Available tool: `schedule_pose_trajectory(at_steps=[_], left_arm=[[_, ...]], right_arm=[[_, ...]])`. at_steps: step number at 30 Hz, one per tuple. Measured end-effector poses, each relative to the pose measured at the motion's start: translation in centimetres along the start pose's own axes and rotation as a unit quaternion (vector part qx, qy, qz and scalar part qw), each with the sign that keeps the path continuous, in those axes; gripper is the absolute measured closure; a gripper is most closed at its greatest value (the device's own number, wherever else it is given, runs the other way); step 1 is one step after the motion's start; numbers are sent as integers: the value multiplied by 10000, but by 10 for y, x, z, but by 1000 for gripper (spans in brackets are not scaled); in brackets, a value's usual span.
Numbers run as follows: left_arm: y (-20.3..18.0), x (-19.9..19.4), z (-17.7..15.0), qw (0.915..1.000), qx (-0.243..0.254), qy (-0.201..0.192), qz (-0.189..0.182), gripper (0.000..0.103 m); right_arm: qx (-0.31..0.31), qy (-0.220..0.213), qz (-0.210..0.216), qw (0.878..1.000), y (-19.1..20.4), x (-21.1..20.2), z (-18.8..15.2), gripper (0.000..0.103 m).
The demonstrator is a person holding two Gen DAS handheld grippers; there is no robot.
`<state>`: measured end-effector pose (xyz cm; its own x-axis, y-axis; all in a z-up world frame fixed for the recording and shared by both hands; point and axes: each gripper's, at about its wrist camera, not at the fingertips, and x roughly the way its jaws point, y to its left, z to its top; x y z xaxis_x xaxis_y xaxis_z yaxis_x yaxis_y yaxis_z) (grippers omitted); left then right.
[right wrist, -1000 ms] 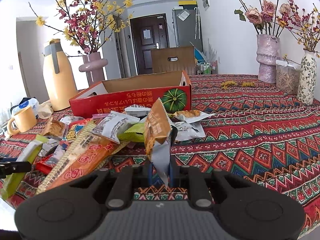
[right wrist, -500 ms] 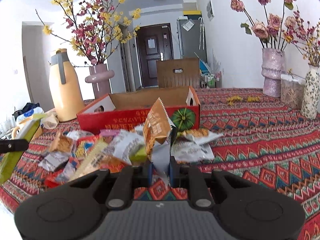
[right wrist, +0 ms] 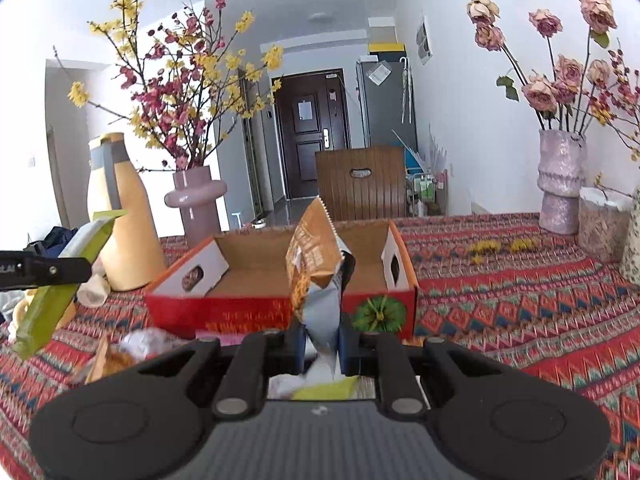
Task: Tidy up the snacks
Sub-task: 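Carry both held packets over the open cardboard box with both grippers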
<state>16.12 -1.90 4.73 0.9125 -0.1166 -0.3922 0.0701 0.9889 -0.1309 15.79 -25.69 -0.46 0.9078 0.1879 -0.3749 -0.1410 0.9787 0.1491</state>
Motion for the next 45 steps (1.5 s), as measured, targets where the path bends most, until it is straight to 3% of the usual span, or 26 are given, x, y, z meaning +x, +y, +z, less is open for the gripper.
schedule_pose_trajectory(at_steps=[9,19,27,33,38,40,41,42,43,44,45], left_arm=[[-9,51,33,9996,-112,53,256,64],[-4,120,50,9971,-250,364,621,64],[0,161,42,9950,-377,502,774,65],[1,178,30,9934,-281,733,835,65],[2,174,28,9948,-324,672,693,63],[1,167,28,9959,-323,566,631,56],[0,163,28,9963,-333,495,612,43],[0,159,28,9965,-352,418,633,24],[0,157,28,9964,-371,348,677,15],[1,153,28,9962,-409,243,727,2],[2,149,28,9960,-455,150,750,0]], right_arm=[[56,-34,32,10000,-4,49,43,88],[47,207,-118,9997,-5,118,74,88],[86,367,-284,9989,-14,166,68,88],[179,477,-283,9983,-21,174,58,88],[92,655,-322,9973,-15,178,53,87],[77,688,-300,9972,-13,179,51,84],[74,686,-293,9972,-12,178,51,84],[71,661,-273,9974,-12,177,50,83],[76,642,-246,9976,-11,175,50,78],[91,611,-218,9979,-11,173,51,65],[99,546,-208,9982,-11,170,51,47]])
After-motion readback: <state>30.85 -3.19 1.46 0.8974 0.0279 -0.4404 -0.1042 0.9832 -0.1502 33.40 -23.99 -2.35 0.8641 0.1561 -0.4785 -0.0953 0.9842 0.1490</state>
